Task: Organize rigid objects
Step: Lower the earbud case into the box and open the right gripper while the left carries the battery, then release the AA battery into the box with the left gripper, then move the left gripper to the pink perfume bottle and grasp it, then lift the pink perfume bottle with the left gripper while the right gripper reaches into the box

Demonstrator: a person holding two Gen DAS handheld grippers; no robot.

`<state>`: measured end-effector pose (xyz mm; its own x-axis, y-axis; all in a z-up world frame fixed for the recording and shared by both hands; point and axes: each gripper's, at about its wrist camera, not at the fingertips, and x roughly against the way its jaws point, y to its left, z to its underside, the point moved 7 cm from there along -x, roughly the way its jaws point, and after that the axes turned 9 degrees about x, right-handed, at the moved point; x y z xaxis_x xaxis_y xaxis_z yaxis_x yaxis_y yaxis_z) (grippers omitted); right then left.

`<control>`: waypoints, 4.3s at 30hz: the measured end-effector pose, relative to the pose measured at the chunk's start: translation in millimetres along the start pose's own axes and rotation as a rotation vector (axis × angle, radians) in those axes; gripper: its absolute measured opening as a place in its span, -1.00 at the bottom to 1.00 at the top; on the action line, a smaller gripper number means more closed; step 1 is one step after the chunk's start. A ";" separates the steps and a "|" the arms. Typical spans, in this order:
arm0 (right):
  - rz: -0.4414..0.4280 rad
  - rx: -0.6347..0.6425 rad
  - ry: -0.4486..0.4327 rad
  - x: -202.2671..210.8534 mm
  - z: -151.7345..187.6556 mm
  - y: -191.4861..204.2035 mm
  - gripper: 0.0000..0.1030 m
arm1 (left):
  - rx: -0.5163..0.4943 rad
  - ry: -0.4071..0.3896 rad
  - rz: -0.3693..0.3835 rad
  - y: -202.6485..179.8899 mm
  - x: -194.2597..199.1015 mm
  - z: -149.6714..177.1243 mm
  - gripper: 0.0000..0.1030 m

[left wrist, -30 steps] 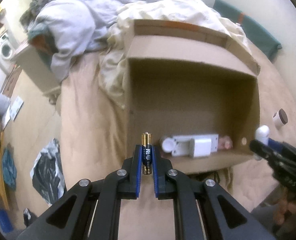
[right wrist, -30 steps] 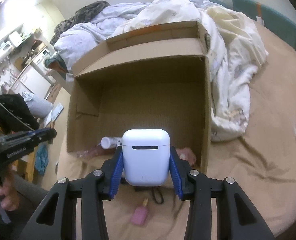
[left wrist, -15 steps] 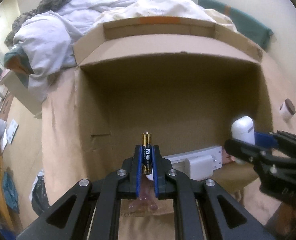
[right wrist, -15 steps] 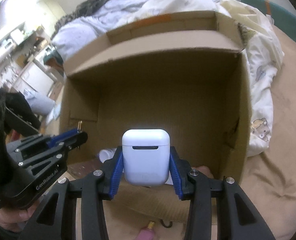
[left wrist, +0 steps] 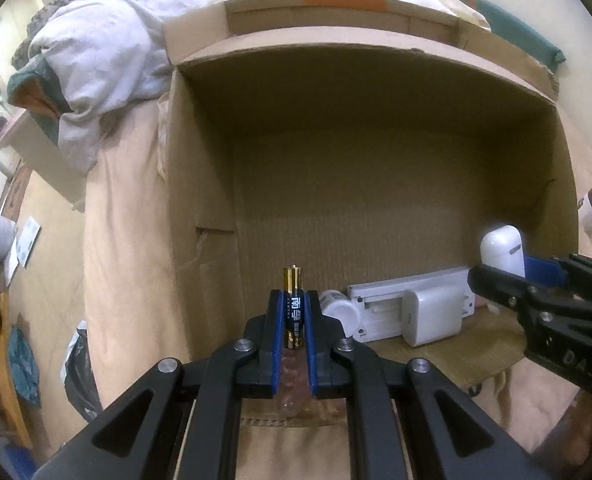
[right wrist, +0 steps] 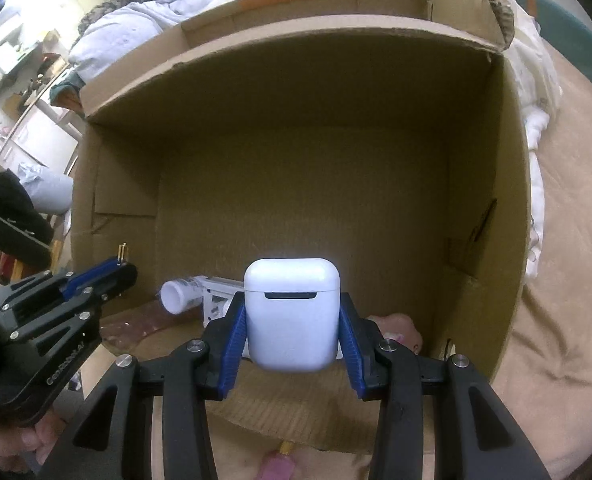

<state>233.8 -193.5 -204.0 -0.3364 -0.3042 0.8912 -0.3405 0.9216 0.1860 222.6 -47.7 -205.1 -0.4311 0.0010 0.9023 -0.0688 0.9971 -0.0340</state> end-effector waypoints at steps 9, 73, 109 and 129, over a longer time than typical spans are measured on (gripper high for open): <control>-0.080 -0.073 -0.051 8.5 -6.4 -5.6 0.08 | -0.018 -0.016 -0.003 -2.8 3.1 -1.4 -0.82; -0.130 -0.214 -0.134 100.6 47.9 -46.0 1.00 | -0.080 0.310 0.040 -105.4 -22.4 155.8 0.50; -0.044 -0.221 -0.050 79.6 65.0 -59.6 1.00 | -0.053 0.097 0.097 -3.3 90.9 91.2 -0.74; 0.109 0.121 0.257 -50.3 92.3 10.4 1.00 | 0.037 0.073 0.119 43.1 79.4 84.6 -0.74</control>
<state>166.1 -190.9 -285.0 -0.1489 -0.1204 0.9815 -0.4224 0.9052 0.0470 109.2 -11.1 -171.3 -0.3717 0.1259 0.9198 -0.0545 0.9861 -0.1571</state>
